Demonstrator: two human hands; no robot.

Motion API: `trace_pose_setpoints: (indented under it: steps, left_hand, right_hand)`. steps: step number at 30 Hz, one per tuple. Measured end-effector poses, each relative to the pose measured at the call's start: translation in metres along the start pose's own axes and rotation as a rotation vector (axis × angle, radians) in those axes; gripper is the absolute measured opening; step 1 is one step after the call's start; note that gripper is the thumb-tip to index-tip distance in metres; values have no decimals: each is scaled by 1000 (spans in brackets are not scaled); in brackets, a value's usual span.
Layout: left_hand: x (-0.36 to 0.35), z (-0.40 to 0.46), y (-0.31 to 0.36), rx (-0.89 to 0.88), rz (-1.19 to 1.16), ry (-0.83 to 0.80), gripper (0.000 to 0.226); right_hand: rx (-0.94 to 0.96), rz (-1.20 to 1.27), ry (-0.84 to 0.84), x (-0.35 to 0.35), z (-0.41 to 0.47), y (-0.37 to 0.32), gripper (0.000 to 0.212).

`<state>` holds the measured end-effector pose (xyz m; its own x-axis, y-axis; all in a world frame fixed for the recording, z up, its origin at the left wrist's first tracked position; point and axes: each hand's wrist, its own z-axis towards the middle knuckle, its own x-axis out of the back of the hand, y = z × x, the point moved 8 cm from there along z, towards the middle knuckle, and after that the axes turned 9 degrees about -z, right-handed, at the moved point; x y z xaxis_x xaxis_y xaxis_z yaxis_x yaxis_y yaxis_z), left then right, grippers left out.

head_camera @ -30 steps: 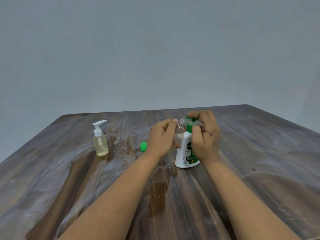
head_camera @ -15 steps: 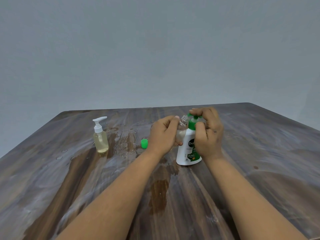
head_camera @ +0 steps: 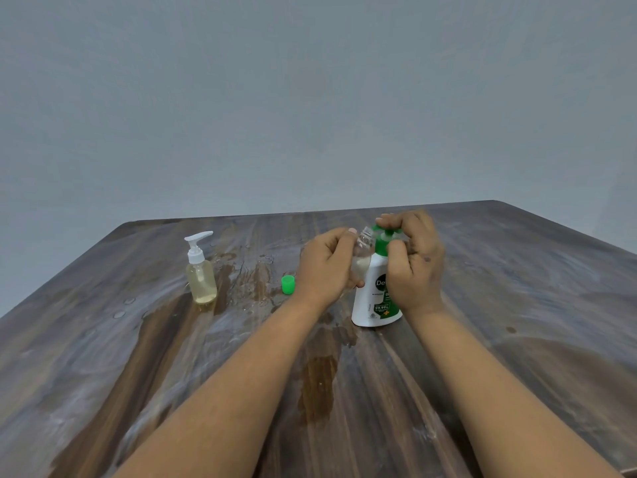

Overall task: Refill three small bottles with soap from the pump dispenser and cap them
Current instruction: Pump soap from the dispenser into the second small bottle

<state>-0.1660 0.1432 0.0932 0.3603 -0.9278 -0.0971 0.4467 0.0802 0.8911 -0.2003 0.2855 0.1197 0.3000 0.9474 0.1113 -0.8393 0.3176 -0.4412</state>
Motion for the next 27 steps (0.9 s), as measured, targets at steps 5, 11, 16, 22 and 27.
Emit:
trace_pose_setpoints:
  steps: [5, 11, 16, 22, 27]
  left_hand:
    - [1, 0, 0, -11, 10, 0, 52]
    - [1, 0, 0, -15, 5, 2, 51]
    - [1, 0, -1, -14, 5, 3, 51]
    - [2, 2, -3, -20, 16, 0, 49]
    - [1, 4, -5, -53, 57, -9, 44]
  right_hand:
    - [12, 1, 2, 1, -1, -3, 29]
    - [35, -1, 0, 1, 0, -4, 34]
    - [-3, -14, -8, -1, 0, 0, 29]
    - [32, 6, -24, 1, 0, -6, 34]
    - [-10, 9, -19, 1, 0, -1, 28]
